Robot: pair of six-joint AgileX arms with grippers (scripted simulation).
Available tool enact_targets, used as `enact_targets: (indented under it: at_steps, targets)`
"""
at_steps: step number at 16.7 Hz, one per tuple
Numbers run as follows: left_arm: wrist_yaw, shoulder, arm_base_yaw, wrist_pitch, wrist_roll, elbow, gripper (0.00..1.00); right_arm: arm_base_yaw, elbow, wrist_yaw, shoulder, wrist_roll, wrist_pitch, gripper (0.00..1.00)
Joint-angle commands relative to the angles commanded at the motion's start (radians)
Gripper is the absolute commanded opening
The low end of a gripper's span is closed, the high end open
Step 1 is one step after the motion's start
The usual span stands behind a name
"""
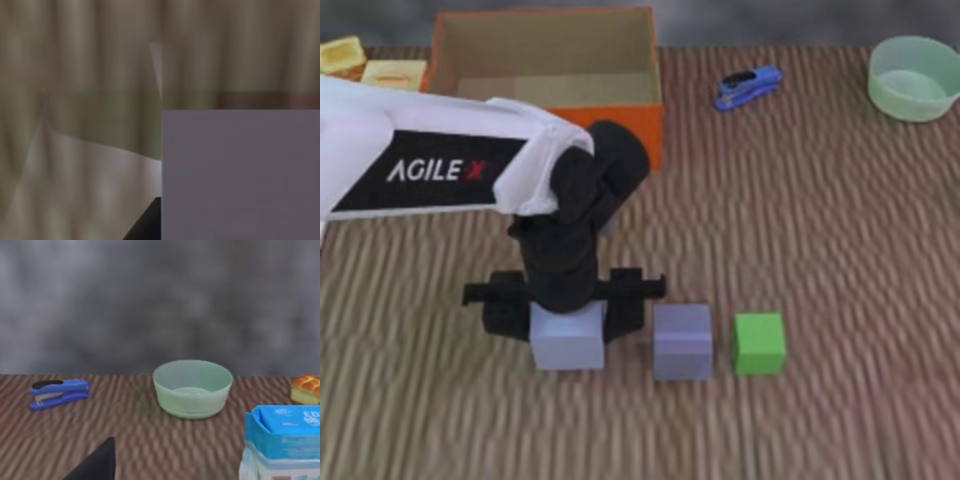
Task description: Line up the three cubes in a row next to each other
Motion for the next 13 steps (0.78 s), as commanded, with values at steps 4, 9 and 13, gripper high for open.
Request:
enact_targets:
  at_steps: [4, 9, 13]
  targets:
    - [0.0, 0.0, 0.0, 0.0, 0.0, 0.0, 0.75, 0.0, 0.0, 0.0, 0.0, 0.0, 0.0, 1.0]
    - [0.0, 0.0, 0.0, 0.0, 0.0, 0.0, 1.0, 0.0, 0.0, 0.0, 0.0, 0.0, 0.0, 1.0]
    - [0.0, 0.0, 0.0, 0.0, 0.0, 0.0, 1.0, 0.0, 0.0, 0.0, 0.0, 0.0, 0.0, 1.0]
